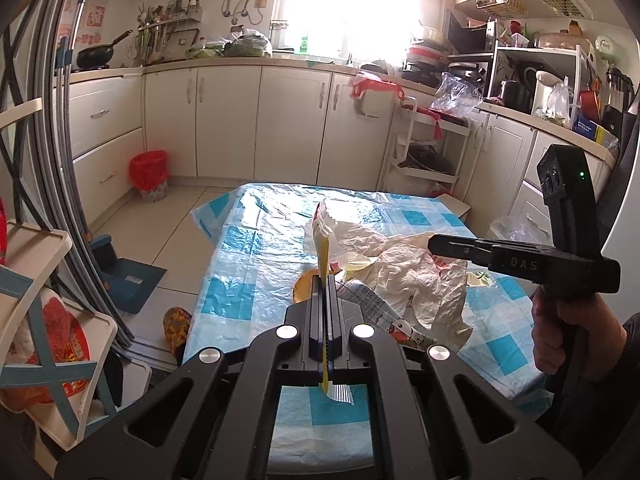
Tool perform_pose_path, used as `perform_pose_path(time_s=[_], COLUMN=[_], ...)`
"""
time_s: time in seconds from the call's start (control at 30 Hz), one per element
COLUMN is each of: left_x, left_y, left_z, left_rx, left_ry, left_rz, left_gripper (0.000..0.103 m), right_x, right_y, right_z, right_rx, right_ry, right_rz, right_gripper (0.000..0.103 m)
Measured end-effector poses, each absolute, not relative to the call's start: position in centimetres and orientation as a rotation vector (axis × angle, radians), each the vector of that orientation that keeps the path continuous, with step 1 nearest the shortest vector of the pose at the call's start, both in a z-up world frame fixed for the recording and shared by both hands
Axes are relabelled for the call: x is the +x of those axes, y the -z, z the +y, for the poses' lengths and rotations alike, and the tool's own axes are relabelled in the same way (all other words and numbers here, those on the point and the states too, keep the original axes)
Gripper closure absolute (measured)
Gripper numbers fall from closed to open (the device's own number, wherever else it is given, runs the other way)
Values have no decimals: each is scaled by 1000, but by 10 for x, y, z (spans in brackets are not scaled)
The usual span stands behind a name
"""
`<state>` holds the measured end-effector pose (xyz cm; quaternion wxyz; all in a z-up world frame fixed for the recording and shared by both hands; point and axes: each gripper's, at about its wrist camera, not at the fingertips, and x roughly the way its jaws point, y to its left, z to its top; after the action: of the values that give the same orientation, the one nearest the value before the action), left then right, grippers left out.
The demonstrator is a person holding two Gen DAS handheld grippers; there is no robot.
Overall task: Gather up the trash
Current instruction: 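Grasp the white plastic bag with the right tool while the left tool holds the strip, then carry both items to the yellow bucket and open the right tool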
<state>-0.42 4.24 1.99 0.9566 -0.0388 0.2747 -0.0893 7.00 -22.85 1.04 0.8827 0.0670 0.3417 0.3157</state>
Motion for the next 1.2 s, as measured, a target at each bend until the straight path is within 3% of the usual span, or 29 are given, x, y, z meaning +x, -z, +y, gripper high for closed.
perform_pose_path(time_s=[0.07,0.1,0.13,0.17,0.33,0.4,0.47,0.5,0.83,0.93,1.2], left_x=[-5,-6,-6,-7,-10,-10,-10,-10,-12,-14,-22], left_y=[-21,-20,-20,-20,-19,-19,-19,-19,-27,-33,-52], left_z=[42,42,42,41,38,38,37,38,42,41,33], left_rx=[-78,-78,-78,-76,-66,-65,-65,-66,-77,-76,-74], left_ry=[178,177,176,176,179,181,180,180,171,172,202], left_rz=[560,562,564,567,574,577,577,575,554,543,506], left_gripper=[102,102,102,102,102,102,102,102,102,102,102], right_x=[70,71,73,73,83,90,93,94,83,82,58], right_y=[-9,-5,-2,0,13,24,28,27,9,3,-19], right_z=[-226,-223,-220,-218,-194,-185,-182,-182,-217,-227,-239], right_rx=[88,73,72,67,-21,-65,-88,-79,179,235,170], right_ry=[-624,-618,-614,-596,-555,-532,-529,-538,-672,-685,-687], right_rz=[720,741,757,748,771,802,800,801,786,775,712], right_gripper=[97,88,50,30,34,49,71,76,77,85,88])
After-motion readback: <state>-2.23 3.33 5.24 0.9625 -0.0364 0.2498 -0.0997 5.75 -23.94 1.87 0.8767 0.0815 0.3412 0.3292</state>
